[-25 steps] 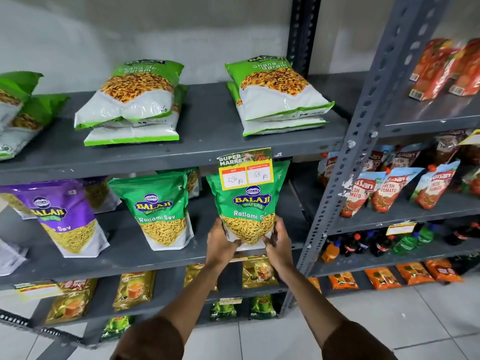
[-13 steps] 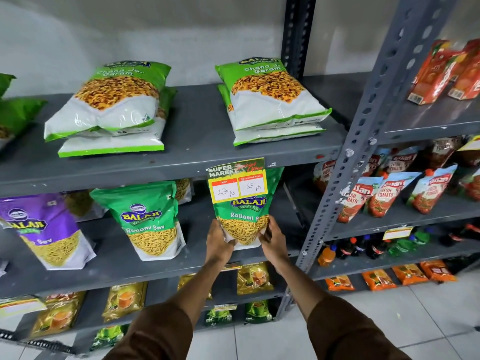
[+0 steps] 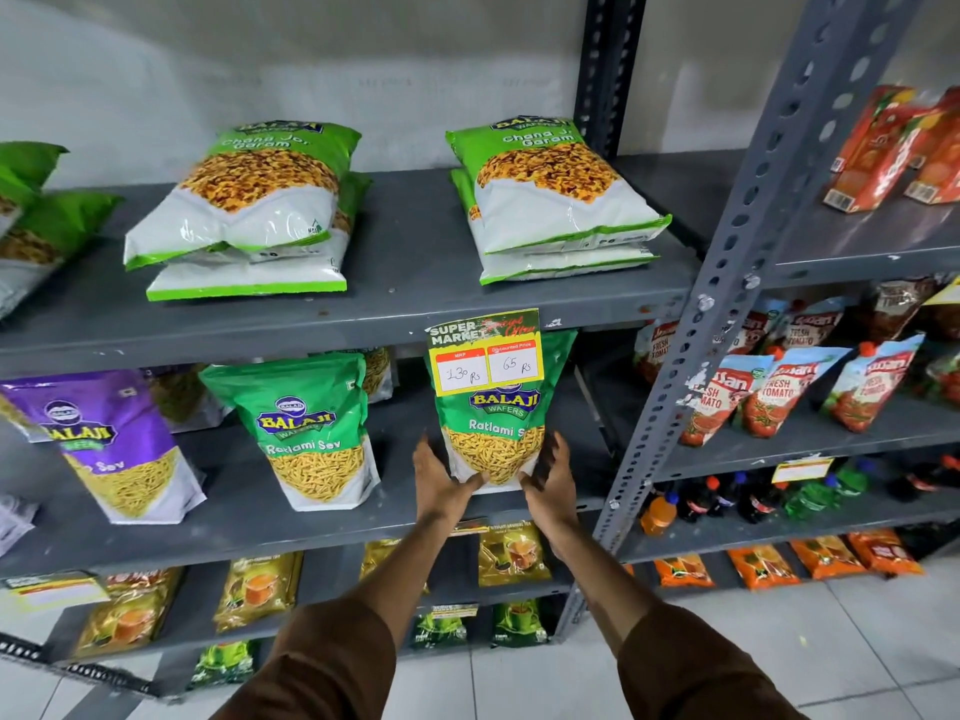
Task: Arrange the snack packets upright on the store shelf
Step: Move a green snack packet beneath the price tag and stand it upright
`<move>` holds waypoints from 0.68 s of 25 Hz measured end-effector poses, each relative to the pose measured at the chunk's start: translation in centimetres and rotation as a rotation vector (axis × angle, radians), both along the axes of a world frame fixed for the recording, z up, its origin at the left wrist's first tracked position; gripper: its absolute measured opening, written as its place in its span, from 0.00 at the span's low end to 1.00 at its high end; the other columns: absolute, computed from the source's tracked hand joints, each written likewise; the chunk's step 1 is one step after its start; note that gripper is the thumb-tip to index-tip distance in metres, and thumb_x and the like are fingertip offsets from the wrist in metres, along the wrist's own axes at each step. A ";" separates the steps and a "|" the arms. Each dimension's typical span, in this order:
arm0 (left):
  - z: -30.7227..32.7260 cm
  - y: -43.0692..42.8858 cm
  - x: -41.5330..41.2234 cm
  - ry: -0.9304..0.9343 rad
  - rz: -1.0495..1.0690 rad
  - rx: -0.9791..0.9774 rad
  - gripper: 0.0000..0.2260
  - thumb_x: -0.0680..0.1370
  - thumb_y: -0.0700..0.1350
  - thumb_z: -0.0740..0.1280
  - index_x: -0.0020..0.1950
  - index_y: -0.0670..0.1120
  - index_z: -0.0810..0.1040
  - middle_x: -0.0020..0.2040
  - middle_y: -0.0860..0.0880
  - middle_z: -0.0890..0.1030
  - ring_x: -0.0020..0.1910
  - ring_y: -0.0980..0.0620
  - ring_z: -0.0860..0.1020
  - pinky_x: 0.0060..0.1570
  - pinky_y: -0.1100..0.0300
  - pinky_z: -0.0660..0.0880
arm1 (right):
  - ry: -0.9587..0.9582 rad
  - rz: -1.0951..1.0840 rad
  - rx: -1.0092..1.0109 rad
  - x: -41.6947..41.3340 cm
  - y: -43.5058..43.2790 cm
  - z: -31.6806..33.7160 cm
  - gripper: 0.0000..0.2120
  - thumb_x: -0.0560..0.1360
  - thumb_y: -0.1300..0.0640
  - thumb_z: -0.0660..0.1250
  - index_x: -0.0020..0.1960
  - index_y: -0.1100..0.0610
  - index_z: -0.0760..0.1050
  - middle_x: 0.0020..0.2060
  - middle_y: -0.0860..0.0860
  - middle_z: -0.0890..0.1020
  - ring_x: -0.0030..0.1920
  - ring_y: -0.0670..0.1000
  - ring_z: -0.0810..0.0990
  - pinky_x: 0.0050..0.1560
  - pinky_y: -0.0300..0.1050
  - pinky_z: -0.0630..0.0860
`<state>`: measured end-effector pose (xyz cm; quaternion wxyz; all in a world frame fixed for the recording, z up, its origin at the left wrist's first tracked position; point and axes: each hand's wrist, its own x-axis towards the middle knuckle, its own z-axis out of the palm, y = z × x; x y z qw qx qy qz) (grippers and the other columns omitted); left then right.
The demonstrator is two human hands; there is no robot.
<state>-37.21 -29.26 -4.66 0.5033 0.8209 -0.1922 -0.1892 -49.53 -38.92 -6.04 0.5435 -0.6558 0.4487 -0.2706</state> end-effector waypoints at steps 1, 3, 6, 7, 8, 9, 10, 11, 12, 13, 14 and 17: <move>-0.1 0.1 -0.2 0.041 0.014 -0.009 0.49 0.59 0.49 0.81 0.73 0.46 0.59 0.70 0.47 0.71 0.70 0.49 0.70 0.71 0.48 0.67 | -0.008 -0.014 0.009 0.0 0.1 0.1 0.36 0.72 0.64 0.73 0.75 0.53 0.59 0.68 0.53 0.77 0.68 0.52 0.74 0.71 0.54 0.70; 0.4 0.2 -1.1 0.096 0.027 0.016 0.37 0.67 0.48 0.77 0.71 0.43 0.63 0.67 0.44 0.77 0.66 0.44 0.75 0.66 0.49 0.72 | 0.006 -0.019 0.010 0.1 0.3 0.3 0.30 0.75 0.60 0.71 0.73 0.54 0.63 0.65 0.53 0.79 0.65 0.52 0.77 0.70 0.55 0.72; 0.7 0.1 -2.2 0.084 0.033 0.046 0.25 0.71 0.50 0.73 0.65 0.44 0.71 0.60 0.43 0.82 0.58 0.42 0.80 0.56 0.50 0.76 | 0.018 0.011 0.027 0.3 0.4 0.7 0.24 0.76 0.56 0.69 0.70 0.54 0.68 0.61 0.54 0.82 0.62 0.55 0.80 0.66 0.56 0.75; 0.7 0.0 -2.4 0.074 0.033 0.033 0.23 0.72 0.50 0.72 0.63 0.44 0.72 0.59 0.43 0.82 0.58 0.42 0.80 0.55 0.50 0.76 | 0.024 0.015 0.026 0.4 0.2 0.6 0.24 0.77 0.55 0.69 0.71 0.54 0.68 0.61 0.54 0.82 0.62 0.56 0.80 0.66 0.54 0.75; 0.9 -0.2 -2.6 0.070 0.031 0.023 0.22 0.72 0.50 0.72 0.62 0.44 0.72 0.59 0.44 0.82 0.58 0.42 0.79 0.55 0.51 0.76 | 0.040 0.017 0.027 0.3 0.0 0.8 0.24 0.77 0.55 0.68 0.71 0.55 0.68 0.62 0.55 0.82 0.63 0.56 0.80 0.65 0.52 0.75; 1.1 -0.5 -2.6 0.078 0.033 0.014 0.21 0.72 0.49 0.72 0.62 0.44 0.72 0.58 0.44 0.82 0.58 0.42 0.79 0.55 0.52 0.75 | 0.052 0.019 0.029 0.3 -0.3 0.9 0.25 0.77 0.55 0.68 0.72 0.55 0.67 0.63 0.55 0.81 0.64 0.57 0.79 0.65 0.51 0.74; 1.1 -0.9 -2.7 0.093 0.036 0.012 0.21 0.72 0.48 0.72 0.62 0.44 0.72 0.58 0.45 0.81 0.58 0.43 0.79 0.55 0.53 0.74 | 0.058 0.018 0.040 0.3 -0.5 1.1 0.25 0.78 0.55 0.68 0.72 0.55 0.66 0.64 0.55 0.81 0.65 0.57 0.78 0.65 0.50 0.73; 1.2 -1.1 -2.8 0.102 0.037 0.011 0.21 0.72 0.48 0.72 0.62 0.44 0.72 0.59 0.45 0.81 0.58 0.43 0.79 0.55 0.53 0.74 | 0.057 0.020 0.052 0.4 -0.8 1.2 0.25 0.78 0.55 0.67 0.73 0.55 0.66 0.65 0.55 0.80 0.66 0.57 0.78 0.66 0.50 0.72; 1.3 -1.3 -3.0 0.107 0.034 0.017 0.21 0.72 0.48 0.72 0.62 0.44 0.71 0.59 0.44 0.81 0.58 0.43 0.79 0.56 0.53 0.75 | 0.055 0.018 0.062 0.3 -1.0 1.3 0.25 0.78 0.56 0.67 0.73 0.55 0.65 0.66 0.55 0.79 0.67 0.57 0.77 0.67 0.50 0.71; 1.3 -1.5 -3.1 0.107 0.032 0.017 0.20 0.72 0.48 0.72 0.61 0.44 0.71 0.59 0.44 0.81 0.58 0.43 0.79 0.56 0.52 0.75 | 0.061 0.019 0.074 0.3 -1.1 1.3 0.26 0.78 0.56 0.67 0.74 0.54 0.64 0.67 0.55 0.79 0.68 0.57 0.76 0.68 0.50 0.71; 1.3 -1.5 -3.0 0.109 0.028 0.019 0.20 0.72 0.47 0.72 0.61 0.44 0.71 0.59 0.44 0.81 0.58 0.43 0.79 0.55 0.53 0.75 | 0.068 0.021 0.080 0.3 -1.2 1.2 0.26 0.79 0.56 0.66 0.74 0.54 0.64 0.67 0.54 0.78 0.68 0.57 0.76 0.68 0.51 0.70; 1.0 -1.5 -2.6 0.113 0.020 0.015 0.19 0.73 0.47 0.72 0.60 0.44 0.71 0.57 0.44 0.82 0.57 0.43 0.79 0.55 0.52 0.75 | 0.060 0.017 0.095 0.3 -1.2 0.9 0.26 0.79 0.56 0.66 0.74 0.54 0.63 0.68 0.54 0.77 0.69 0.58 0.75 0.69 0.53 0.70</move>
